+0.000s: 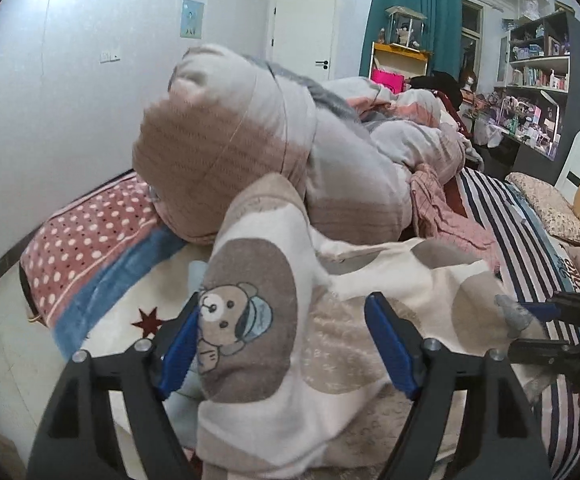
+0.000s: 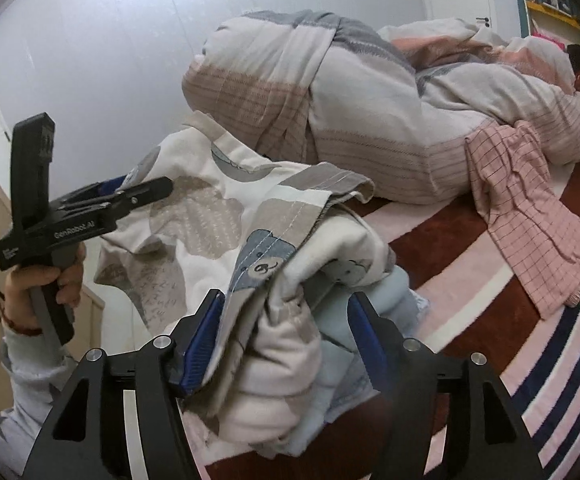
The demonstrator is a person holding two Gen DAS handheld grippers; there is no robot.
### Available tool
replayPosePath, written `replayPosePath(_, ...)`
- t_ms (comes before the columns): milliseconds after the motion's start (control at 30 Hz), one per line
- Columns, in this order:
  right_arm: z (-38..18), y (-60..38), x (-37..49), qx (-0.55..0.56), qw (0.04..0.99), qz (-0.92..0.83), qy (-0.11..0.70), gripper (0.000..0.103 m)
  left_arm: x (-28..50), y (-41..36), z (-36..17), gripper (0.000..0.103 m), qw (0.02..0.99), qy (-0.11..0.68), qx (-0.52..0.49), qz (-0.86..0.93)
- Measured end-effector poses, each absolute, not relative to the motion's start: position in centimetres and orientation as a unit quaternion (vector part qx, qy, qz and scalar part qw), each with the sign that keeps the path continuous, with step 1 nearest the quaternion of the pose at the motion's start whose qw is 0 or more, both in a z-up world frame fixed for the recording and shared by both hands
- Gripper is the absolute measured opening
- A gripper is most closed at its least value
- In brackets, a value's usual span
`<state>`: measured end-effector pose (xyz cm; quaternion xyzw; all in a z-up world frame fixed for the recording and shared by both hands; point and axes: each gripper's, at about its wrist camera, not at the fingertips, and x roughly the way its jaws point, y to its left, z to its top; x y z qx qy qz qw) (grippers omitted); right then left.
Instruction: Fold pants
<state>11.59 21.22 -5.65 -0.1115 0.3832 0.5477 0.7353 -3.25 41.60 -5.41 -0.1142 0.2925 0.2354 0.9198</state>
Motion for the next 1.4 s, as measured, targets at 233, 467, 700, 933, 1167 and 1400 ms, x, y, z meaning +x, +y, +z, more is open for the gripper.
replayPosePath(233,-4.9,18.9,10.9,-0.101,0.737,0.553,0.375,0.069,-4.7,39.0,-3.6,0.081,0.924,0.282,-0.105,0.235)
replayPosePath(467,-4.6,15.4,9.0,-0.084,0.743,0.546,0.378,0.070,-6.0,35.0,-2.0,0.082,0.932,0.275,-0.087,0.218)
replayPosePath(700,-4.3,11.5,6.9,-0.064,0.753,0.536,0.376,0.079,-7.3,29.7,-0.9,0.084,0.942,0.264,-0.079,0.189)
replayPosePath(933,-3.9,6.2,5.3,-0.055,0.779,0.510,0.361,0.090,-7.1,23.7,-0.3,0.087,0.951,0.256,-0.067,0.159)
replayPosePath(1167,-3.6,-0.9,3.8,-0.045,0.814,0.475,0.331,0.096,-6.5,16.1,0.2,0.091,0.960,0.244,-0.055,0.127)
replayPosePath(1400,-3.1,-11.2,1.9,-0.045,0.881,0.380,0.277,0.102,-5.3,6.3,0.8,0.095,0.976,0.204,-0.025,0.069)
